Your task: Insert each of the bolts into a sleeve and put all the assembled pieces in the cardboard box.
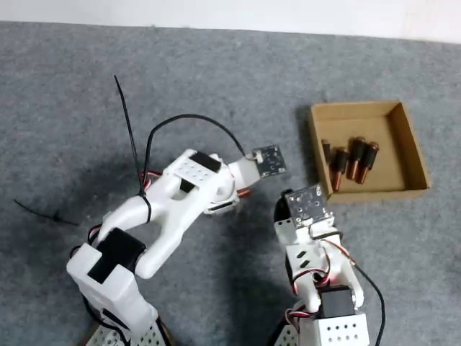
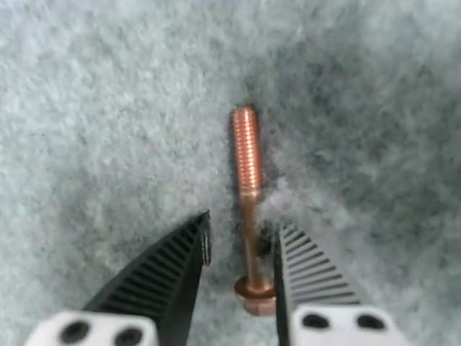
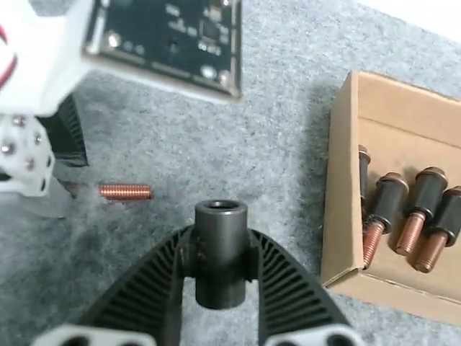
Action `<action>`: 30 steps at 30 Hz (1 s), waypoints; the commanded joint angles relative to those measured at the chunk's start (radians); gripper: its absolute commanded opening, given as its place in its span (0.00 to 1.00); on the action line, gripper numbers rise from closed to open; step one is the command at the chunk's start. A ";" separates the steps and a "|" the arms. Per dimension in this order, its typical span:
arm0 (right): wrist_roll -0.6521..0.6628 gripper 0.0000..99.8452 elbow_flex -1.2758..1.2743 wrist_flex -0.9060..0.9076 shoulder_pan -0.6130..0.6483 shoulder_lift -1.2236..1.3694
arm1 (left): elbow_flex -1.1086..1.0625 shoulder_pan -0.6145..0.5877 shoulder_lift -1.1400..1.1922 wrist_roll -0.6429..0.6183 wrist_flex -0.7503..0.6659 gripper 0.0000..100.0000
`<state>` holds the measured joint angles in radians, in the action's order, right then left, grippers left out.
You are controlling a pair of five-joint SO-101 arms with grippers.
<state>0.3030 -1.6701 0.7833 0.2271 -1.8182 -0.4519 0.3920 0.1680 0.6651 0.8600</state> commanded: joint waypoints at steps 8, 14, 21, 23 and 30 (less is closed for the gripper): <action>-0.006 0.00 -0.016 -0.031 -0.012 -0.021 | 0.205 -0.019 0.134 0.046 0.195 0.14; -0.006 0.00 -0.018 -0.031 -0.012 -0.021 | 0.289 -0.019 0.216 0.046 0.275 0.14; -0.006 0.00 -0.018 -0.031 -0.012 -0.021 | 0.288 -0.021 0.220 0.051 0.318 0.01; -0.006 0.00 -0.018 -0.031 -0.012 -0.021 | 0.288 -0.021 0.222 0.051 0.333 0.01; -0.006 0.00 -0.019 -0.031 -0.012 -0.021 | 0.289 -0.065 0.217 0.101 0.336 0.01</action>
<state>0.3030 -1.6701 0.7833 0.2271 -1.8182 -0.1726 0.3828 0.3828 0.7096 1.1715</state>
